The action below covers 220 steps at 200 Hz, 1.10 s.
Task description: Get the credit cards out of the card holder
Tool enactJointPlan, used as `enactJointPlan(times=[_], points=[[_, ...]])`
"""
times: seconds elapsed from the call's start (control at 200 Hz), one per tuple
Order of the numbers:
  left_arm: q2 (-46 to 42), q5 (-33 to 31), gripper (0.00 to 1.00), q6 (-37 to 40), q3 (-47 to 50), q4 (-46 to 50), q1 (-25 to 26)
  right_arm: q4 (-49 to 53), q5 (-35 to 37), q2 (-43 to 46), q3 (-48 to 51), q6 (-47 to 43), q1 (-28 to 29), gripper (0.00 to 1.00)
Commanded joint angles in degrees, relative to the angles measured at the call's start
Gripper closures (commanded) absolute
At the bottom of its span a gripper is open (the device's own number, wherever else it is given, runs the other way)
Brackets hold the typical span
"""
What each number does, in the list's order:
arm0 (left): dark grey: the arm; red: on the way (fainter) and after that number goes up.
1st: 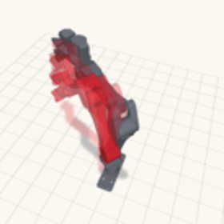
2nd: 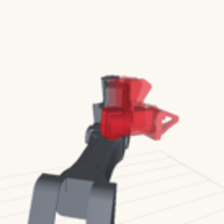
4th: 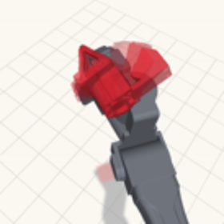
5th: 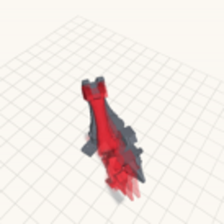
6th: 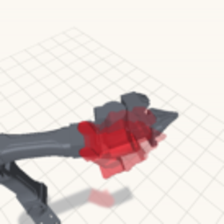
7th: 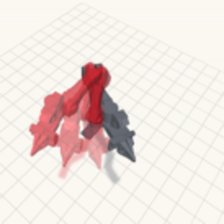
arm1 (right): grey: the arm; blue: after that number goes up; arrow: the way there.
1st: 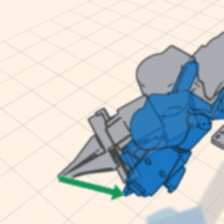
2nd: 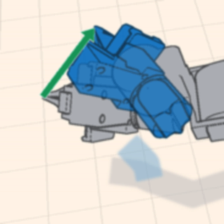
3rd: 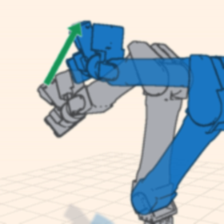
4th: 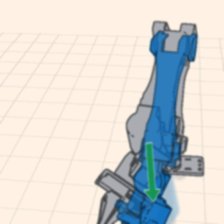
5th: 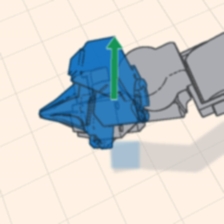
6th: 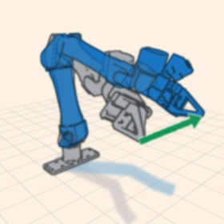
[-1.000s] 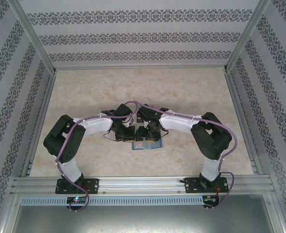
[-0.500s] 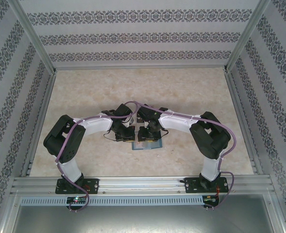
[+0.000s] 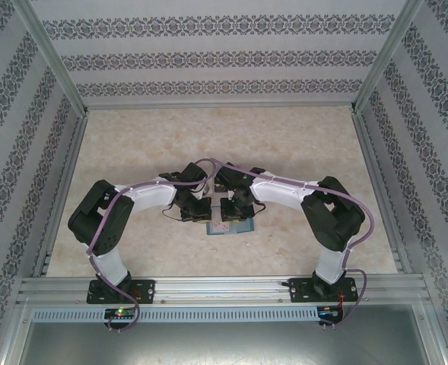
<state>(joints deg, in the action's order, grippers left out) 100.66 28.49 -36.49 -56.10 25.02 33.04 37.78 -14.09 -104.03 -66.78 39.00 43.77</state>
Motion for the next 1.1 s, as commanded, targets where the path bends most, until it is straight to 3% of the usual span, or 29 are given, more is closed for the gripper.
enactJointPlan(times=[0.0, 0.235, 0.47, 1.094], points=[[0.7, -0.7, 1.00, -0.2, 0.3, 0.9, 0.7, 2.4, 1.5, 2.3, -0.9, -0.4, 0.2, 0.78], [0.8, -0.7, 1.00, 0.1, -0.1, 1.3, 0.7, 3.6, 1.8, 3.3, -1.5, -0.7, 0.2, 0.88], [1.0, -0.8, 1.00, 0.3, -0.4, 1.7, 0.7, 5.3, 2.8, 4.7, -1.7, -1.3, -0.1, 0.89], [1.2, -0.9, 1.00, 0.5, -0.3, 2.2, 0.7, 8.9, 8.4, 4.5, 0.7, -3.4, -1.6, 0.82]])
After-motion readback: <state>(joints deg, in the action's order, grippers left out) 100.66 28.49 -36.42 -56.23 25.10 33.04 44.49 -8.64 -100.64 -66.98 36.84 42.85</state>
